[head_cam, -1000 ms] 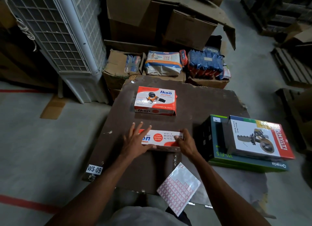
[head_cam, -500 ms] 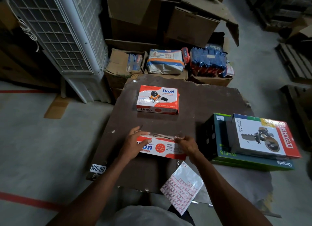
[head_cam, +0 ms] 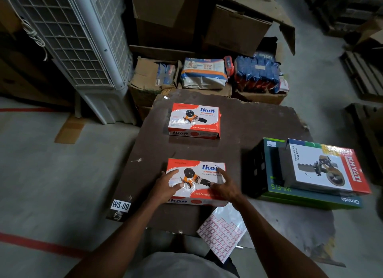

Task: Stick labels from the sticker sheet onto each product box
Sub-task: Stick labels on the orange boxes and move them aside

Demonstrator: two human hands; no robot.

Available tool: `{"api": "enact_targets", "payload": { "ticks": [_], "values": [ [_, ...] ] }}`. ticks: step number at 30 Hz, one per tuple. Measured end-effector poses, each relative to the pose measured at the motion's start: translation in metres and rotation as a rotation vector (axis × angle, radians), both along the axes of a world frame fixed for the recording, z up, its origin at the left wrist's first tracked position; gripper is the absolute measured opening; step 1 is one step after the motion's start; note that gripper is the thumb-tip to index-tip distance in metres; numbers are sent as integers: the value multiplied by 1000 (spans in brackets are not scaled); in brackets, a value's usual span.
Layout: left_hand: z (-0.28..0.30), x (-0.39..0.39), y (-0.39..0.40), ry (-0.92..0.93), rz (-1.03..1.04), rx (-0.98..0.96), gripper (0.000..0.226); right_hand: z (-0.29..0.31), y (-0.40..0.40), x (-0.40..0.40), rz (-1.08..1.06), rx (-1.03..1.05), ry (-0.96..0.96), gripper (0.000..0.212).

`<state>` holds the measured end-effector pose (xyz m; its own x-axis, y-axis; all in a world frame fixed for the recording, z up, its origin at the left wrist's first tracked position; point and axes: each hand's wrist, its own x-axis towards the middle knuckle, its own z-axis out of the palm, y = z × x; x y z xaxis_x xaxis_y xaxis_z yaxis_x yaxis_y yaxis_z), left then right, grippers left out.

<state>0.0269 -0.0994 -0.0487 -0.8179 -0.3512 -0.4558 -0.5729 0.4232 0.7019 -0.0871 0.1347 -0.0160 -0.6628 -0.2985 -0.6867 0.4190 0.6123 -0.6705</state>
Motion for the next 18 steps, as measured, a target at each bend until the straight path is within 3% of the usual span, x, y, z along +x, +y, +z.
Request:
{"api": "enact_targets", "payload": {
  "ticks": [5,9,12,18],
  "values": [
    [2,2,5,116,88,-24,65,-3,0,7,-33,-77,105,72],
    [16,1,12,167,157,-40,82,4,-2,10,-24,-125,222,69],
    [33,-4,18,226,163,-47,86,-21,10,-7,-20,-154,319,81],
    [80,-28,44,316,160,-105,82,56,24,-18,-52,-114,498,70]
  ]
}}
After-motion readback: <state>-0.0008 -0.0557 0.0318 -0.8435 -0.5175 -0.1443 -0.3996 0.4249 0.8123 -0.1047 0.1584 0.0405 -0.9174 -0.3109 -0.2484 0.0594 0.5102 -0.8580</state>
